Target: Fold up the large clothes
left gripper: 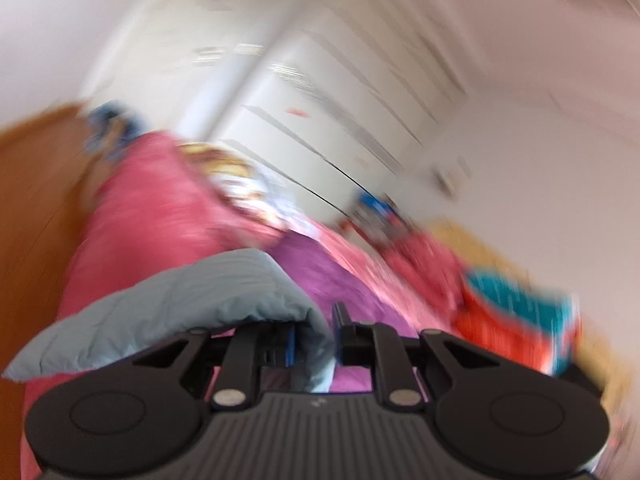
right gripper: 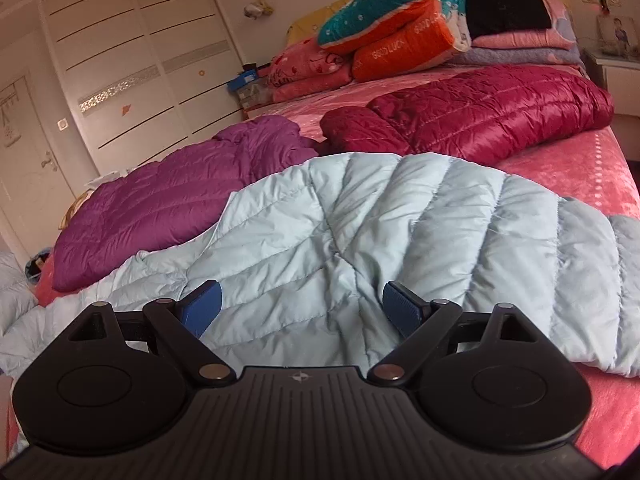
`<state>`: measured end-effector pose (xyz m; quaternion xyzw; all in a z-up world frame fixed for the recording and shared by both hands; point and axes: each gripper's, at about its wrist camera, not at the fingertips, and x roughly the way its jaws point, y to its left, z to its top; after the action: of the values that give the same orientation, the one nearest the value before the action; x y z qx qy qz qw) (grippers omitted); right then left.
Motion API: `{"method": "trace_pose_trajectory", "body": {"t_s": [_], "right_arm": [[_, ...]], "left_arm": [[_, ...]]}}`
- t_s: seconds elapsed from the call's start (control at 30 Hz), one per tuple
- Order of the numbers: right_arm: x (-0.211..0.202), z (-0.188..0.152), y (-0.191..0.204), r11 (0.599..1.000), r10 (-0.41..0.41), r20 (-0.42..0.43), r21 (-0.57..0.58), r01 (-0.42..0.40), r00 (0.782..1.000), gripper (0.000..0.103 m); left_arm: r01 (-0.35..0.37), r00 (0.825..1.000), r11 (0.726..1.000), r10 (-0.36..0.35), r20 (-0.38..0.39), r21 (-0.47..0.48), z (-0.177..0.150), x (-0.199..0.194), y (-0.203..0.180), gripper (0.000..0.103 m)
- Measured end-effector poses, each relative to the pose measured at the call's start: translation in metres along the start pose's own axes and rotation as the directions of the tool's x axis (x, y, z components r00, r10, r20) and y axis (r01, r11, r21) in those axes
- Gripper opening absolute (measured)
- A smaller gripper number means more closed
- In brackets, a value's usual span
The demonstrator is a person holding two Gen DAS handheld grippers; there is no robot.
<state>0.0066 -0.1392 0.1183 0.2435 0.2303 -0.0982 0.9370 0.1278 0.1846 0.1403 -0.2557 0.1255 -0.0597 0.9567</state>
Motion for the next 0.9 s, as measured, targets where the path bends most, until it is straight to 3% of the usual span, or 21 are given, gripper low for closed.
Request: {"method": "trace_pose_trajectory", "body": {"t_s": [0.1,0.17,0.23,0.3,0.4,0.5,0.57,0.63,0.67,0.73,0.9], "right_arm": [[-0.002,0.003,-0.014,0.997,-0.018,0.005,0.071,0.017,1.000,0.103],[-0.004,0.005,-0.021,0.994,-0.033,0.010,0.105,0.031,0.999,0.103],[-0.005,0.007,-0.026,0.991,-0.039,0.016,0.131,0.037,0.999,0.103],[-0.005,0.007,-0.028,0.990,-0.048,0.024,0.138,0.044,0.999,0.103],[-0.007,0.009,-0.033,0.987,-0.051,0.027,0.156,0.046,0.998,0.103],[-0.006,0.010,-0.038,0.983,-0.028,0.021,0.184,0.024,0.999,0.103],[0.001,0.017,-0.044,0.979,-0.011,0.016,0.203,0.007,1.000,0.103],[0.002,0.018,-0.045,0.977,0.006,0.016,0.214,-0.009,1.000,0.103],[0.003,0.020,-0.046,0.976,0.012,0.017,0.218,-0.016,1.000,0.103],[0.002,0.021,-0.047,0.974,0.023,0.021,0.223,-0.027,1.000,0.103],[0.002,0.022,-0.048,0.972,0.048,0.017,0.230,-0.050,0.999,0.103]], "left_arm": [[0.113,0.989,0.965,-0.088,-0.115,0.237,-0.025,0.013,-0.060,0.017],[0.238,0.956,0.911,-0.158,-0.249,0.338,-0.052,0.018,-0.093,0.033],[0.329,0.913,0.868,-0.192,-0.359,0.373,-0.078,0.020,-0.113,0.039],[0.362,0.891,0.839,-0.182,-0.417,0.407,-0.102,0.018,-0.123,0.040],[0.421,0.845,0.811,-0.189,-0.500,0.406,-0.126,0.007,-0.132,0.055],[0.487,0.806,0.765,-0.208,-0.554,0.422,-0.142,-0.013,-0.142,0.075],[0.528,0.773,0.742,-0.219,-0.595,0.413,-0.150,-0.023,-0.149,0.077],[0.550,0.747,0.738,-0.226,-0.625,0.391,-0.156,-0.027,-0.155,0.077],[0.552,0.743,0.740,-0.227,-0.630,0.384,-0.157,-0.030,-0.156,0.077],[0.520,0.759,0.768,-0.215,-0.614,0.374,-0.155,-0.036,-0.150,0.077],[0.274,0.861,0.935,-0.133,-0.491,0.227,-0.129,-0.016,-0.115,0.077]]}}
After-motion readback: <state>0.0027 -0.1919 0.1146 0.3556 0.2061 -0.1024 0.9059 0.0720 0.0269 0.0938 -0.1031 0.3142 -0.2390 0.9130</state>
